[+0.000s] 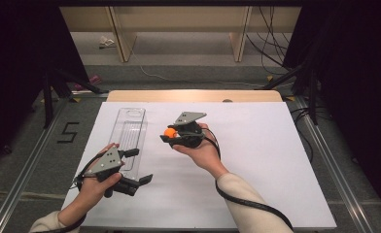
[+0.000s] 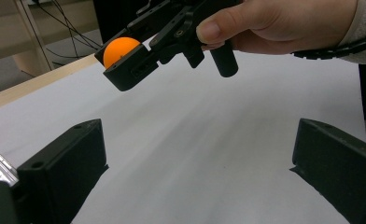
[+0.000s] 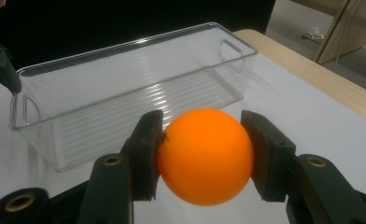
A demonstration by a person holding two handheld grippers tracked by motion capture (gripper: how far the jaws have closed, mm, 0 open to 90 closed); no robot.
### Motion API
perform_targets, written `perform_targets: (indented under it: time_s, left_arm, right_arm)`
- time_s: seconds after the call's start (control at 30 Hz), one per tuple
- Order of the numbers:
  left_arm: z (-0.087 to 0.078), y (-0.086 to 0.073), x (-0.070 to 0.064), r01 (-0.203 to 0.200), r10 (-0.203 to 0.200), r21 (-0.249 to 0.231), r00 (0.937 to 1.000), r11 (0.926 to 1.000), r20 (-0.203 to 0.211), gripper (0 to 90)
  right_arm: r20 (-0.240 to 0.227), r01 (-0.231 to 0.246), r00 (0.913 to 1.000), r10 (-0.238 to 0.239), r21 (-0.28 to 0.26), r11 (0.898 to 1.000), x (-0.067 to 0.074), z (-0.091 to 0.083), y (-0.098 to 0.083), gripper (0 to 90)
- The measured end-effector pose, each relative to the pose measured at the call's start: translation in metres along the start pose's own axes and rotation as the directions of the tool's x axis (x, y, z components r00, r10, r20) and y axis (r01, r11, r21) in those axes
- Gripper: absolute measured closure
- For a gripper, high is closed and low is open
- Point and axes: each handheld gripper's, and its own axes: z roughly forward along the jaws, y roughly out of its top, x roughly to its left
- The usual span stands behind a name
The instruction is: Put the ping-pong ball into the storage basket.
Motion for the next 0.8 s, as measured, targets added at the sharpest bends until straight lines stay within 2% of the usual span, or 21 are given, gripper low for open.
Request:
perform_targets:
  time_s: [0.8]
  left_arm:
    - [0.0001, -0.0002, -0.0002, 0.001, -0.001, 0.0, 1.0, 1.0, 0.002, 2.4]
  right_arm:
    - [-0.016, 0.002, 0.9999, -0.002, -0.005, 1.0, 0.0047, 0.0073, 0.0049, 51.6]
